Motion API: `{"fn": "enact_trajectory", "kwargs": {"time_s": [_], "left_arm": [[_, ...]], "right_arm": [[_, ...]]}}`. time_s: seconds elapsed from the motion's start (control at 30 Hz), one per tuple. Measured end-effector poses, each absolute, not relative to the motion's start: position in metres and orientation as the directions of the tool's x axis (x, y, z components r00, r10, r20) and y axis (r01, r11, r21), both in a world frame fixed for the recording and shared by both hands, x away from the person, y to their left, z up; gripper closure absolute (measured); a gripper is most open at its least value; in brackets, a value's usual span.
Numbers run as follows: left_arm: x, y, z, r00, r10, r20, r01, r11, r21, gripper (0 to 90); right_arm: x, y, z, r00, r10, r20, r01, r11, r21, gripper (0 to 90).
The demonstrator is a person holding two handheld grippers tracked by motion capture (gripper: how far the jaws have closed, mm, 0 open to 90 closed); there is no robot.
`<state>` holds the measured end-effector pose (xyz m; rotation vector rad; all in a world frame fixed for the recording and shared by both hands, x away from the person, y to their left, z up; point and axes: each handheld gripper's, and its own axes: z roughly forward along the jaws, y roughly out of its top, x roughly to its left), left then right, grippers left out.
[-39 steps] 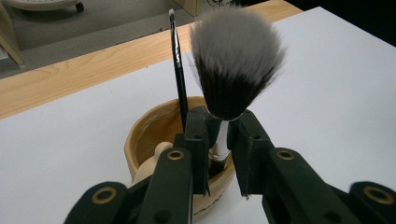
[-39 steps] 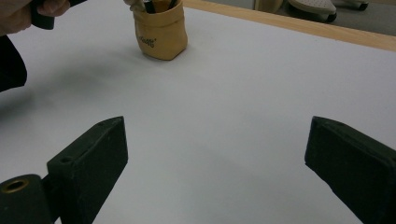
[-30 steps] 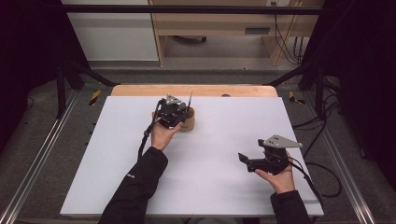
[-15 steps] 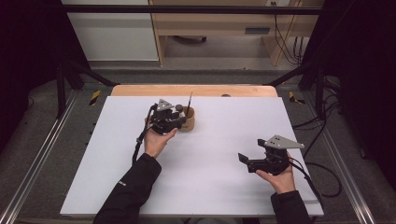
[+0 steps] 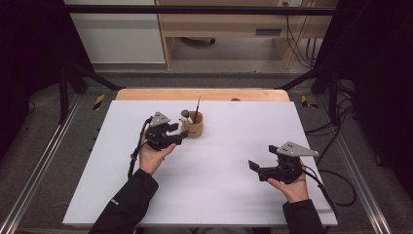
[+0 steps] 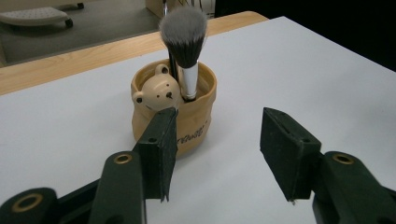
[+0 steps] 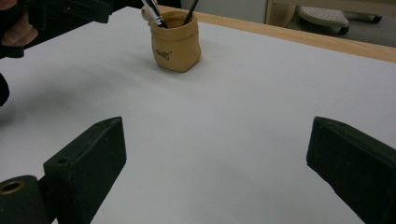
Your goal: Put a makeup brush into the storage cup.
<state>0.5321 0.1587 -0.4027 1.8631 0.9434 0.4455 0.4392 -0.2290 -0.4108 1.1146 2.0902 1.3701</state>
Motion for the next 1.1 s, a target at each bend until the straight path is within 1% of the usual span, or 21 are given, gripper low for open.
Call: {"fn": "enact_trajectory", "kwargs": {"time_s": [0.07, 0.33, 0.53, 0.77, 0.97, 1.1], "left_arm": [[0.526, 0.163, -0.402, 0.642, 0.763, -0.08, 0.4, -0.244, 0.884, 43.9], [0.505, 0.18, -0.397, 0.672, 0.737, -0.079, 0.368, -0.239, 0.898, 36.1], [0.49, 0.194, -0.395, 0.675, 0.734, -0.078, 0.347, -0.223, 0.911, 32.5], [0.477, 0.21, -0.394, 0.678, 0.731, -0.081, 0.343, -0.217, 0.914, 26.2], [0.468, 0.22, -0.394, 0.675, 0.734, -0.074, 0.336, -0.217, 0.916, 23.3], [0.465, 0.227, -0.395, 0.68, 0.728, -0.087, 0.338, -0.206, 0.918, 20.5]], "right_arm": [[0.439, -0.229, -0.41, -0.6, 0.795, 0.093, 0.4, 0.198, 0.895, 5.4], [0.438, -0.229, -0.411, -0.602, 0.793, 0.091, 0.403, 0.203, 0.892, 5.2], [0.437, -0.23, -0.41, -0.603, 0.792, 0.091, 0.4, 0.201, 0.894, 5.1], [0.436, -0.231, -0.409, -0.605, 0.792, 0.087, 0.39, 0.199, 0.899, 5.1], [0.435, -0.231, -0.409, -0.603, 0.793, 0.087, 0.391, 0.198, 0.899, 5.1], [0.434, -0.231, -0.409, -0.601, 0.794, 0.084, 0.392, 0.201, 0.898, 5.1]]}}
